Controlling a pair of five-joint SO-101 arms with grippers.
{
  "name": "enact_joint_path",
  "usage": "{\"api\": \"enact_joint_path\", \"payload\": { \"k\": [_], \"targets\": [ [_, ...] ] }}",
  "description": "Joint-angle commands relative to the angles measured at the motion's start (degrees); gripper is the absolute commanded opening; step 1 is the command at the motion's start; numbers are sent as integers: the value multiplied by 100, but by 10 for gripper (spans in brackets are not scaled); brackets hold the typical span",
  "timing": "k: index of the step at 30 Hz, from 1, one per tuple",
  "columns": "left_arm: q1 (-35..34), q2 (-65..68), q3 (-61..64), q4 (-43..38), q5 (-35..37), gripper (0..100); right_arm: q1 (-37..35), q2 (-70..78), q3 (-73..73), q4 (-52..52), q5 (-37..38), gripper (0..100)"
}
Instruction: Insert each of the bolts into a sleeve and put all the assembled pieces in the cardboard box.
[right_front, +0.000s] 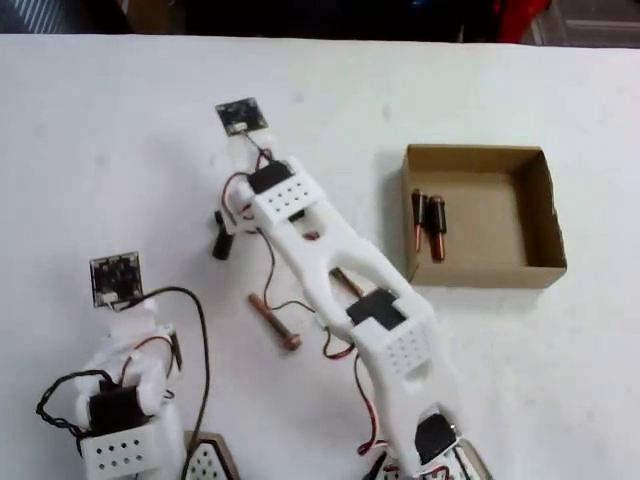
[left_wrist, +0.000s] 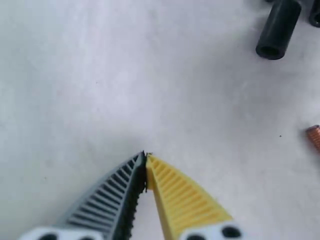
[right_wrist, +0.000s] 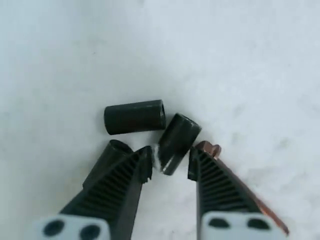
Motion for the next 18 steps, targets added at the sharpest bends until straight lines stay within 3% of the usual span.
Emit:
{"api": "enact_joint_path", "payload": {
  "k": [1, 18],
  "targets": [
    [-66, -57, -18, 26, -53, 23, 75, 171, -527, -66, 9, 105],
    [-66, -57, -18, 26, -53, 23, 180, 892, -1002, 338, 18, 101]
  ]
}}
